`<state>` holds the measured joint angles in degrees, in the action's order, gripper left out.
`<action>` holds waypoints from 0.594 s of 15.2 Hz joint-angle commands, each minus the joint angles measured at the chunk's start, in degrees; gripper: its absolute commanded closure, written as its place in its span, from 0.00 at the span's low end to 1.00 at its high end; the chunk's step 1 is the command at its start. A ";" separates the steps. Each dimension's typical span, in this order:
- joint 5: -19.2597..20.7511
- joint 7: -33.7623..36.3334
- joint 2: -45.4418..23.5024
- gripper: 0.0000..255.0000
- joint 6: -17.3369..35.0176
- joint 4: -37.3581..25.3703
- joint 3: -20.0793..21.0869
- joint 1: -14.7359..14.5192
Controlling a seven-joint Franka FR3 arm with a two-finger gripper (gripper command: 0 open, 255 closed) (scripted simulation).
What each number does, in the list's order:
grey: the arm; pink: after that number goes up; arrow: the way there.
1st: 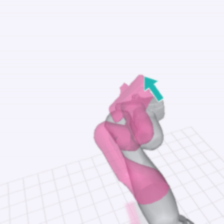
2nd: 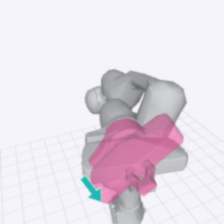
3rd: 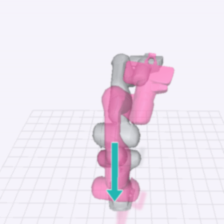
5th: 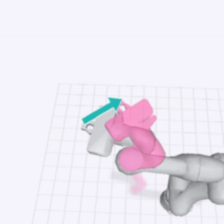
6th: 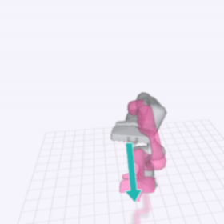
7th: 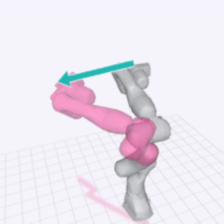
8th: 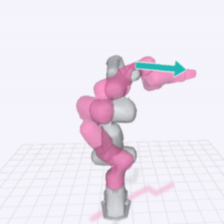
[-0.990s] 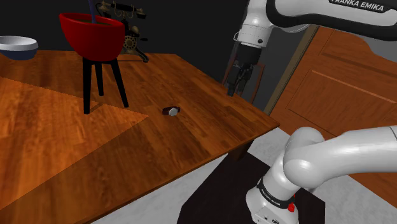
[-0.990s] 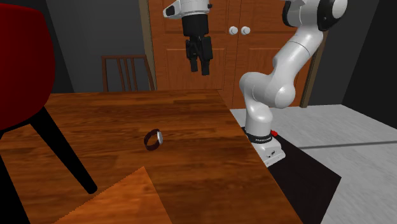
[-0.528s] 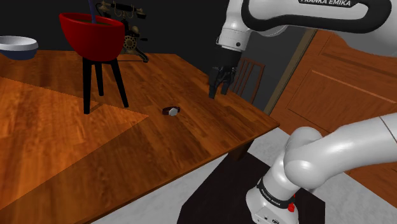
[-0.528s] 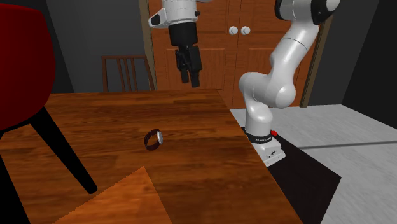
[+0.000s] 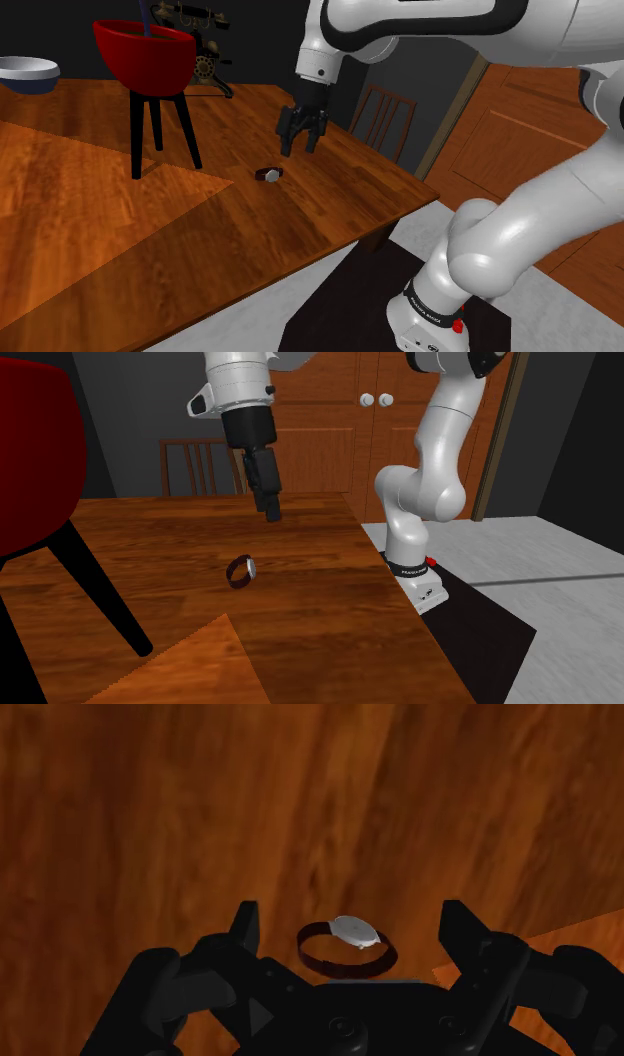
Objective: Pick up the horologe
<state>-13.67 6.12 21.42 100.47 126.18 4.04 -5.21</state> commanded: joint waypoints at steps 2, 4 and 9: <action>-1.69 1.39 -6.75 0.00 2.48 -4.47 1.12 -0.83; -2.63 2.21 -10.83 0.00 3.68 -7.48 1.73 -1.32; -3.34 2.21 -13.84 0.00 6.55 -7.67 2.19 -1.70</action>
<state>-16.90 8.38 7.92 106.25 118.13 6.12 -6.83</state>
